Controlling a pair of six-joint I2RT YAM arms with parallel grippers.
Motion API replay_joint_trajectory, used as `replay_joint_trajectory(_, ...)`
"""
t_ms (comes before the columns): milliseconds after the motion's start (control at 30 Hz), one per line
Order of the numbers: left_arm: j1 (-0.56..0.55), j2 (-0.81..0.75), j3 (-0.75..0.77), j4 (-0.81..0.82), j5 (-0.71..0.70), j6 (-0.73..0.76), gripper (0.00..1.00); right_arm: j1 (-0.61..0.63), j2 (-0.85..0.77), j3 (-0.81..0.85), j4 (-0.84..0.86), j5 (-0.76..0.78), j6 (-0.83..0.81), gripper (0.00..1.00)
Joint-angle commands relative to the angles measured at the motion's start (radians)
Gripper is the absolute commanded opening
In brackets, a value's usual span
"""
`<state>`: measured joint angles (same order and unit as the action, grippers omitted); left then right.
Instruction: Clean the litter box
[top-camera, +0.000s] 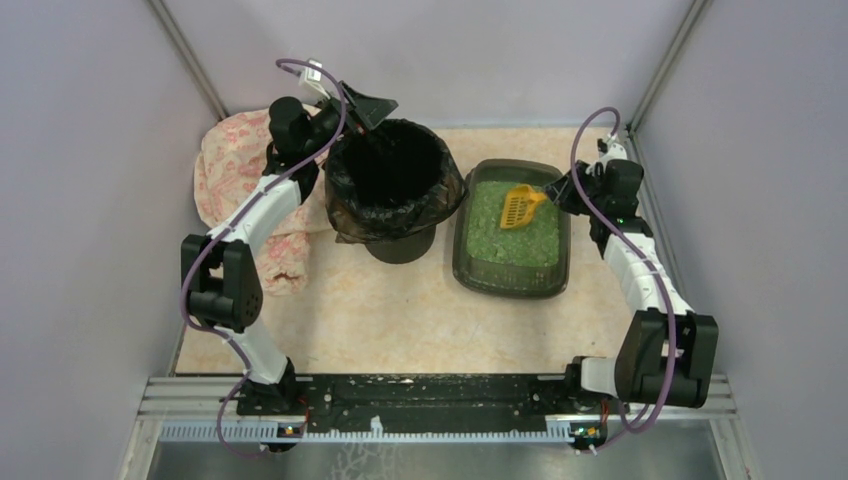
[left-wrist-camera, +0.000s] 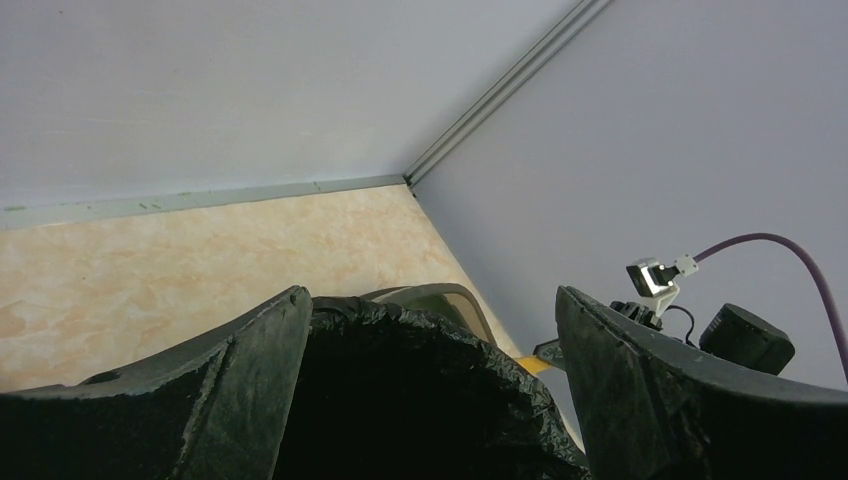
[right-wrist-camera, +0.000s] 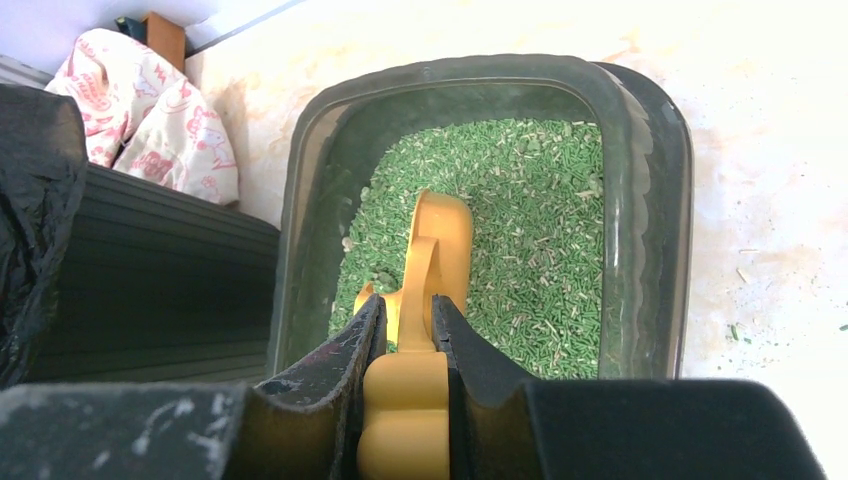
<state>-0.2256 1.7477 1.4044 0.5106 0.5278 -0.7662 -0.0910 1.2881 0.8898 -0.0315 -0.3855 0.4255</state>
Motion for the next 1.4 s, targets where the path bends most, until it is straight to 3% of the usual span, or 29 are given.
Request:
replay_joint_trajectory(0, -0.005, 0.012, 0.021, 0.031, 0.017, 0.004, 0.97, -0.007, 0.004, -0.012, 0.033, 0.025, -0.034, 0.0)
replay_joint_trajectory(233, -0.005, 0.006, 0.01, 0.023, 0.012, 0.014, 0.97, -0.007, 0.004, -0.036, 0.023, -0.015, -0.015, 0.0)
replay_joint_trajectory(733, -0.006, 0.021, 0.019, 0.03, 0.014, 0.002, 0.97, -0.006, -0.013, 0.101, 0.011, -0.07, 0.037, 0.0)
replay_joint_trajectory(1367, -0.014, -0.005, -0.007, 0.02, -0.009, 0.013, 0.97, 0.085, 0.147, 0.04, 0.04, -0.028, -0.04, 0.0)
